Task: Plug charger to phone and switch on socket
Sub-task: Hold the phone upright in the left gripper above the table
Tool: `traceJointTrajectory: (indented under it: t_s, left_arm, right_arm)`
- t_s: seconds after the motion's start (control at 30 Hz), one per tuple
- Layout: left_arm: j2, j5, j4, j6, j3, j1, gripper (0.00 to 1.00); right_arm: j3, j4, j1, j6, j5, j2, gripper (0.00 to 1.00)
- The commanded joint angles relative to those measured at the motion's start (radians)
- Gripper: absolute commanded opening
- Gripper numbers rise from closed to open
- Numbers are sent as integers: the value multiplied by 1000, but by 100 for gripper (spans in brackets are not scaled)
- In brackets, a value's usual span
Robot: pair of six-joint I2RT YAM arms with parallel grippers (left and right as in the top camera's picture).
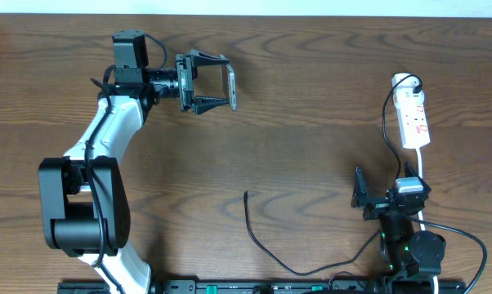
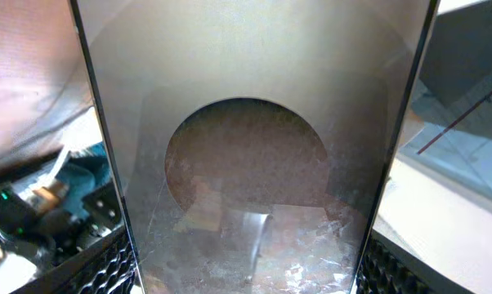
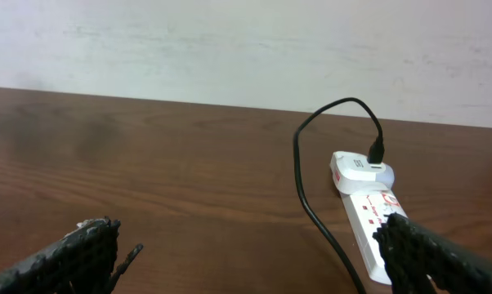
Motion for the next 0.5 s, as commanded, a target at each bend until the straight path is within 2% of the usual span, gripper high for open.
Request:
traceJointTrajectory:
  t_s: [0.0,0.27,0.47]
  left_arm:
    - [-5,-6,9,143,24,8,7]
    - [-5,-134,7,339,16,8,7]
    - [-5,-272,-13,357,1,8,7]
  right_arm:
    - [-2,-4,5,-12,6,-5,99]
    - [-2,-4,5,-12,7,-5,99]
    - [-2,-4,5,-12,6,-5,99]
